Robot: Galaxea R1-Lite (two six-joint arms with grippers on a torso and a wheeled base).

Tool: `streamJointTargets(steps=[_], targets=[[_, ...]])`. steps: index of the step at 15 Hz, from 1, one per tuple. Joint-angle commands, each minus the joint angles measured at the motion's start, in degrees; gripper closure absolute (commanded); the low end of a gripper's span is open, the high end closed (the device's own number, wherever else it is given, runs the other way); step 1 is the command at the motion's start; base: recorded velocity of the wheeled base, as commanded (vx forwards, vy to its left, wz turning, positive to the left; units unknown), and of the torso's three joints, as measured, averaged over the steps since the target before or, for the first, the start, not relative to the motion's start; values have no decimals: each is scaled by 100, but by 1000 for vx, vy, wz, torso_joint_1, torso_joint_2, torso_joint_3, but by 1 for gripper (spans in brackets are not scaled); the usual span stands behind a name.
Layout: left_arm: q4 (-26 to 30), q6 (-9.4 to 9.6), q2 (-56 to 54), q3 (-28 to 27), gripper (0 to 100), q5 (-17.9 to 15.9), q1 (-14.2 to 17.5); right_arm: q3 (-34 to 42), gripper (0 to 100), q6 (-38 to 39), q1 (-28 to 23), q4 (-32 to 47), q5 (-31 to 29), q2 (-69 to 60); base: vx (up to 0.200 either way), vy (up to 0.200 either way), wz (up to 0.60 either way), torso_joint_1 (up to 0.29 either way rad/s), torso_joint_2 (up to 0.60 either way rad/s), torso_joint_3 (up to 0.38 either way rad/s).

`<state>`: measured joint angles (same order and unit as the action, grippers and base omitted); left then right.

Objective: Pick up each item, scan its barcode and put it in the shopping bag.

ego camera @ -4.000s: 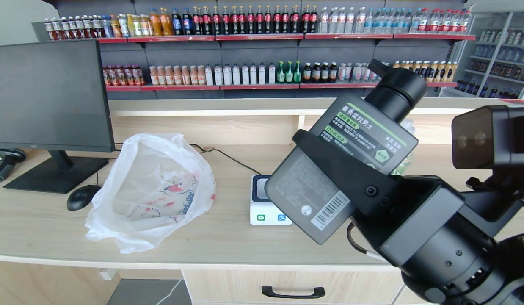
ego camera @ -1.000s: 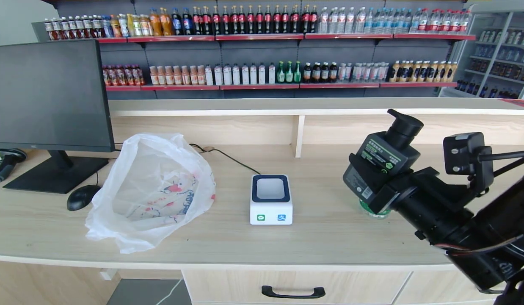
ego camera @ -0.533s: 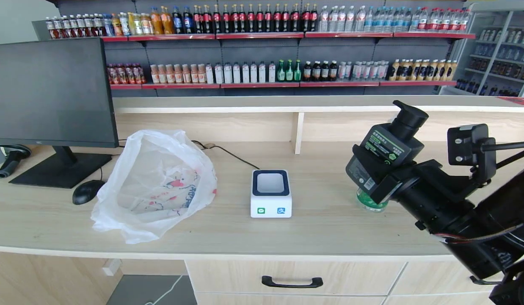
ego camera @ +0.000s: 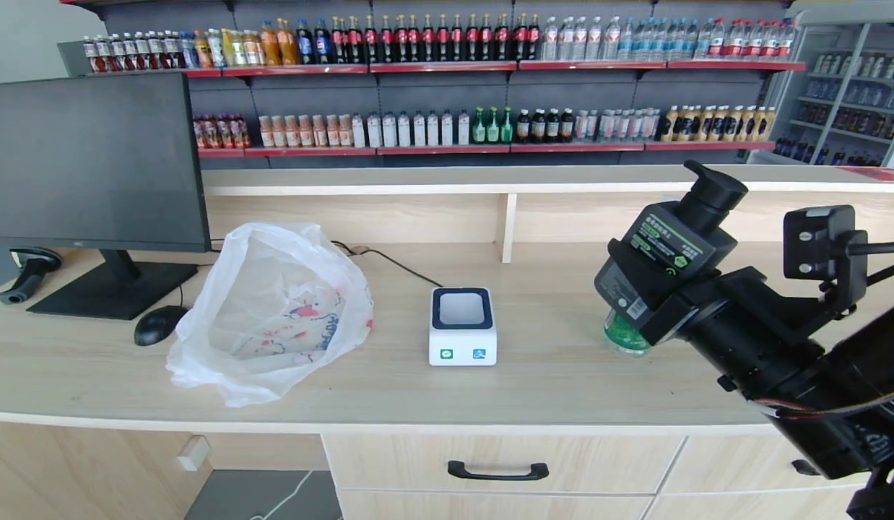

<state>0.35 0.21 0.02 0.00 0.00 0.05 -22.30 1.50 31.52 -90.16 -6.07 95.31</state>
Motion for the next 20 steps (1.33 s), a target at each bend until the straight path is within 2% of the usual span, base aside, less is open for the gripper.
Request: streamJointTargets(steps=[1, 8, 20], targets=[[0, -3, -2, 0, 0, 0, -5, 6, 100, -9, 3, 16, 1, -3, 0, 200, 0, 17, 2, -2], [0, -3, -2, 0, 0, 0, -5, -38, 100, -9, 3, 16, 1, 14, 0, 200, 0, 6, 4, 1], [0, -3, -2, 0, 0, 0, -5, -20, 100, -9, 12, 16, 1, 41, 0, 0, 0, 0, 0, 0]])
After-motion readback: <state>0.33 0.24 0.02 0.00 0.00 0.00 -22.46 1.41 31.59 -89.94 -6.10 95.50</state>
